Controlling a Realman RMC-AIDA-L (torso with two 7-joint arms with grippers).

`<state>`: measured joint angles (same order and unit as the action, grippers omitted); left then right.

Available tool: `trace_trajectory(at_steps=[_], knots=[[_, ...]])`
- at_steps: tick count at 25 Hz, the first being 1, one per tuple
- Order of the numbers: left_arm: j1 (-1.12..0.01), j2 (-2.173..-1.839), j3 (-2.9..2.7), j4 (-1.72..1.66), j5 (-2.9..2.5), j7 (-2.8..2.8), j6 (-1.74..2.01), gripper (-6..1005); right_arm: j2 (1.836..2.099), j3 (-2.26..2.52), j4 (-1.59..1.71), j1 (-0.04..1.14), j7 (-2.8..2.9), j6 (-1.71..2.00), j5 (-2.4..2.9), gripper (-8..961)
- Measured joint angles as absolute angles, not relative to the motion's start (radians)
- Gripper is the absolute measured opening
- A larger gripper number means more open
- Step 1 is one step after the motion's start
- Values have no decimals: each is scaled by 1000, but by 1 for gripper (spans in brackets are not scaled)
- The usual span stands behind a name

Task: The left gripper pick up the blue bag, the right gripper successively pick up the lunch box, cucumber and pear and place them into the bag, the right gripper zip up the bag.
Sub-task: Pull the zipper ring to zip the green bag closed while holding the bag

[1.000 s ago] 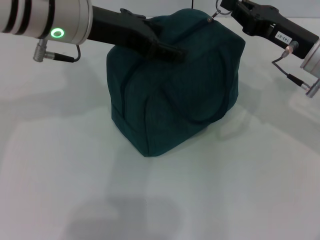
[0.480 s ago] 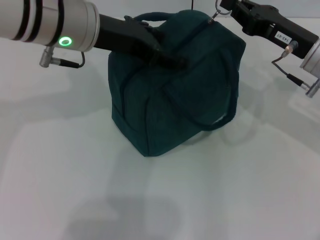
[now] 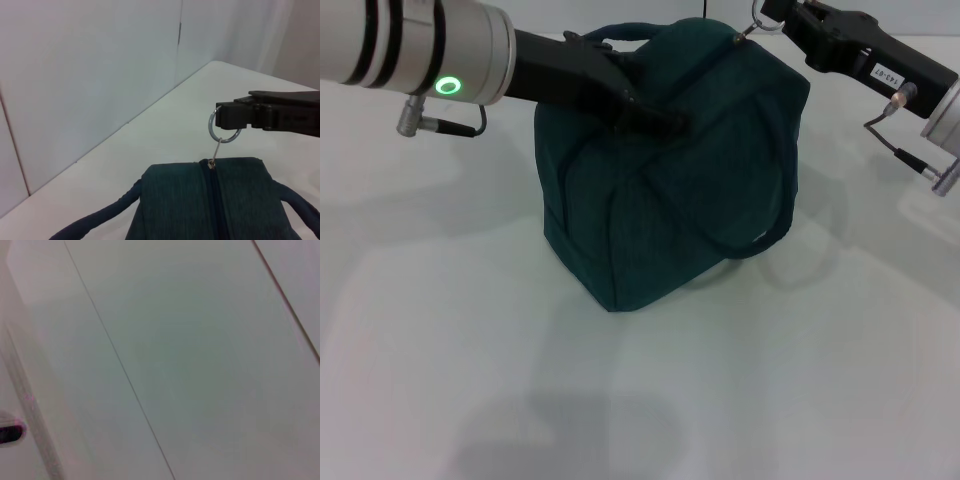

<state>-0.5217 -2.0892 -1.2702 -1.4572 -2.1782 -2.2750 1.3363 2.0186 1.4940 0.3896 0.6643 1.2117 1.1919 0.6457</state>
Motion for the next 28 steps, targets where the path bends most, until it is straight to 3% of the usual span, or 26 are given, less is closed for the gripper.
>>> trace_trajectory(at_steps=[16,28], knots=[[-487,-2087,-1236,-1502,-2074,-2244,1293,861,2017,1494,390,660,1214,1197,645,107],[-568,-2083,-1155,-1350,-2155,-2238,1240,861,2017,1494,390,656,1213,1198,646,110]])
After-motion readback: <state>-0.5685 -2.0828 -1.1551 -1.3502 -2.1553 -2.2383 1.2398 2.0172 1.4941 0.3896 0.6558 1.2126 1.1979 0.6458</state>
